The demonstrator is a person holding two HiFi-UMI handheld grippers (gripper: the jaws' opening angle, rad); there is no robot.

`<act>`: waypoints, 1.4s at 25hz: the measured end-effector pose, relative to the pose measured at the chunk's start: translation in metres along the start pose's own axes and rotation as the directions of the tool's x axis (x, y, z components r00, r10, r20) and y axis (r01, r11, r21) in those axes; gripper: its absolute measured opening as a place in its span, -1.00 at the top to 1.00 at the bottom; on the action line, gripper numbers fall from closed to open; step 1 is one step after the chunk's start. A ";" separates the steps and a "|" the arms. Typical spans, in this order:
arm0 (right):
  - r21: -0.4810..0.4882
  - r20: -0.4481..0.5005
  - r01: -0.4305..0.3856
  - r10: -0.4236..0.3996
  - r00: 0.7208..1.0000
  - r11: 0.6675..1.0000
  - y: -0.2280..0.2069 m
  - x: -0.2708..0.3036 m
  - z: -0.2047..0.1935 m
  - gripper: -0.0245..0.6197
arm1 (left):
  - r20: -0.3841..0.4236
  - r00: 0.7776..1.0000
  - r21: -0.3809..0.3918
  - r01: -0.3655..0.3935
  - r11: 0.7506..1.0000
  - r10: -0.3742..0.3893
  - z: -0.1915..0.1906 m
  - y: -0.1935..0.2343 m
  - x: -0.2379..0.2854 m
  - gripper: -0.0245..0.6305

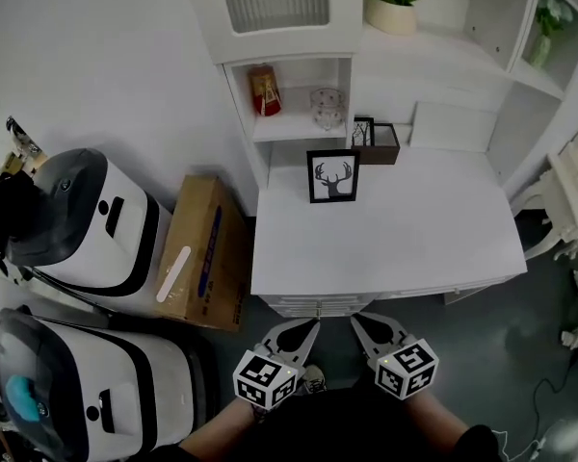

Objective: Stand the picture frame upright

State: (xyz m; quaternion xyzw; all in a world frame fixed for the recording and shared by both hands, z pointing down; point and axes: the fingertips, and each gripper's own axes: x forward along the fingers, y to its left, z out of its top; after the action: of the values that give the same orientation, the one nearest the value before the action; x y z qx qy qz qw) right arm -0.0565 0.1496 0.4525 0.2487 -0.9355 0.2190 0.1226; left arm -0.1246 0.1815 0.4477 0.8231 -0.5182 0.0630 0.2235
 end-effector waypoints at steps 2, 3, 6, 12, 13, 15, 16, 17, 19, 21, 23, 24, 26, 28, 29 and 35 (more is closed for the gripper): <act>0.000 -0.004 0.003 -0.003 1.000 1.000 0.007 -0.003 -0.006 0.91 | -0.003 1.000 -0.002 0.009 1.000 -0.009 -0.004 -0.001 -0.004 0.91; -0.003 -0.006 0.003 -0.003 1.000 1.000 0.010 -0.004 -0.008 0.91 | -0.002 1.000 -0.002 0.012 1.000 -0.012 -0.005 -0.002 -0.005 0.91; -0.016 -0.008 0.003 -0.003 1.000 1.000 0.017 -0.009 -0.012 0.91 | 0.005 1.000 -0.001 0.025 1.000 -0.025 -0.005 -0.007 -0.004 0.91; -0.036 -0.020 -0.008 0.007 1.000 0.999 0.018 -0.018 -0.015 0.91 | 0.013 0.999 0.000 0.036 0.999 -0.036 -0.004 -0.021 0.000 0.91; -0.036 -0.018 -0.008 0.007 1.000 0.999 0.017 -0.019 -0.014 0.91 | 0.014 0.999 0.003 0.037 0.999 -0.037 -0.003 -0.023 0.001 0.91; -0.035 -0.016 -0.008 0.008 1.000 0.999 0.017 -0.021 -0.014 0.91 | 0.016 0.999 0.009 0.037 0.999 -0.037 -0.002 -0.027 -0.001 0.91; -0.036 -0.015 -0.010 0.009 1.000 0.999 0.018 -0.021 -0.014 0.91 | 0.017 0.999 0.012 0.036 0.999 -0.036 -0.002 -0.028 -0.002 0.91; -0.037 -0.013 -0.012 0.011 1.000 0.999 0.020 -0.021 -0.014 0.91 | 0.017 0.999 0.012 0.033 0.999 -0.034 -0.002 -0.029 -0.004 0.91; -0.041 -0.008 -0.017 0.016 1.000 0.999 0.023 -0.021 -0.013 0.91 | 0.019 0.999 0.011 0.029 1.000 -0.029 -0.003 -0.028 -0.006 0.91; -0.041 -0.006 -0.019 0.019 1.000 0.999 0.025 -0.022 -0.016 0.91 | 0.019 0.999 0.011 0.027 1.000 -0.027 -0.005 -0.029 -0.009 0.91; -0.038 -0.006 -0.018 0.018 1.000 0.999 0.027 -0.024 -0.019 0.91 | 0.017 0.999 0.012 0.027 1.000 -0.028 -0.008 -0.031 -0.011 0.91; -0.037 -0.005 -0.017 0.017 1.000 0.999 0.027 -0.025 -0.020 0.91 | 0.016 0.999 0.014 0.028 1.000 -0.028 -0.009 -0.031 -0.013 0.91; -0.038 -0.003 -0.016 0.016 1.000 0.999 0.029 -0.027 -0.021 0.91 | 0.016 0.999 0.017 0.030 0.999 -0.030 -0.010 -0.032 -0.016 0.91; -0.041 0.001 -0.016 0.016 1.000 0.999 0.032 -0.029 -0.021 0.91 | 0.016 0.999 0.018 0.031 0.999 -0.032 -0.010 -0.034 -0.018 0.91; -0.043 0.002 -0.016 0.016 1.000 0.999 0.033 -0.030 -0.021 0.91 | 0.015 0.999 0.020 0.032 0.999 -0.032 -0.010 -0.035 -0.019 0.91; -0.045 0.008 -0.012 0.012 1.000 0.999 0.037 -0.036 -0.023 0.91 | 0.017 0.999 0.036 0.044 0.998 -0.045 -0.010 -0.044 -0.022 0.91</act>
State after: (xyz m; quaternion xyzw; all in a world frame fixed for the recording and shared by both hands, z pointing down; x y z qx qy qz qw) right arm -0.0424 0.2039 0.4473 0.2412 -0.9421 0.1978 0.1231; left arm -0.0951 0.2200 0.4356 0.8389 -0.5005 0.0598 0.2053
